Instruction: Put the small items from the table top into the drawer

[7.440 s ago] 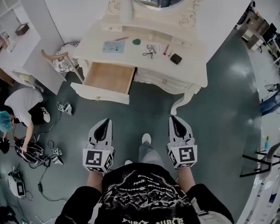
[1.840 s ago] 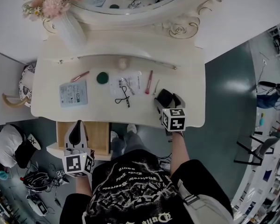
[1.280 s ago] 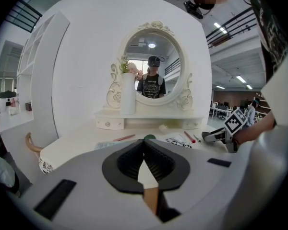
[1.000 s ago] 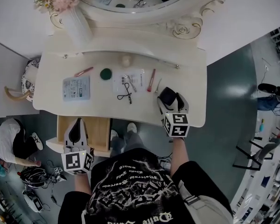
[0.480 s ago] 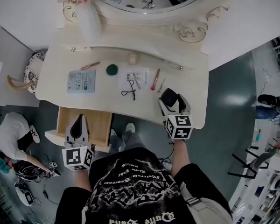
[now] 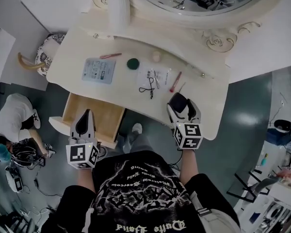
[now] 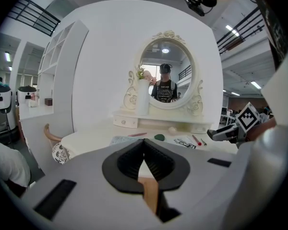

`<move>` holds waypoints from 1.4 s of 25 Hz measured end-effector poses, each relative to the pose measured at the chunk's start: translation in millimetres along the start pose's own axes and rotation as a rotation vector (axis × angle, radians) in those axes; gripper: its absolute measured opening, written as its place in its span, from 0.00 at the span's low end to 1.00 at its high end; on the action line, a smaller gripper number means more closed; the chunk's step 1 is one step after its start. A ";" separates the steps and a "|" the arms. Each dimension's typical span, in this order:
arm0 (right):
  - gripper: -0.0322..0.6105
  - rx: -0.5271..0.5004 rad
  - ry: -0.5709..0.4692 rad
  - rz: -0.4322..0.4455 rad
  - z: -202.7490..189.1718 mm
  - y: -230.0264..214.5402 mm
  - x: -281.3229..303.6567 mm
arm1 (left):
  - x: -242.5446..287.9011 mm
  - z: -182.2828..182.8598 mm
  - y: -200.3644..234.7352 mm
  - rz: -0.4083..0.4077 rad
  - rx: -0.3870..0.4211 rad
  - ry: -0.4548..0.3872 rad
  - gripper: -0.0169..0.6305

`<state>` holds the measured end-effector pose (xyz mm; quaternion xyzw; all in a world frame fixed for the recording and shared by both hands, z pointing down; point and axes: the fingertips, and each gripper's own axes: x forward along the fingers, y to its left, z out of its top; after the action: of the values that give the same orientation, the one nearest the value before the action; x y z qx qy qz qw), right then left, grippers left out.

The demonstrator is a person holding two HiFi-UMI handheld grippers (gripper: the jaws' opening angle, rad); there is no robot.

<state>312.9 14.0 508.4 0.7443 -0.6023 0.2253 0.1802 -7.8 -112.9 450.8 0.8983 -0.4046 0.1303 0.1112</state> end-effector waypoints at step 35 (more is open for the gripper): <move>0.63 -0.207 -0.031 0.320 47.5 194.7 46.4 | -37.8 -6.4 97.0 0.080 -0.013 -0.023 0.05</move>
<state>136.2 -90.2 493.9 0.6201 -0.7356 0.1765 0.2082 -106.2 -147.4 453.7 0.8821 -0.4423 0.1217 0.1069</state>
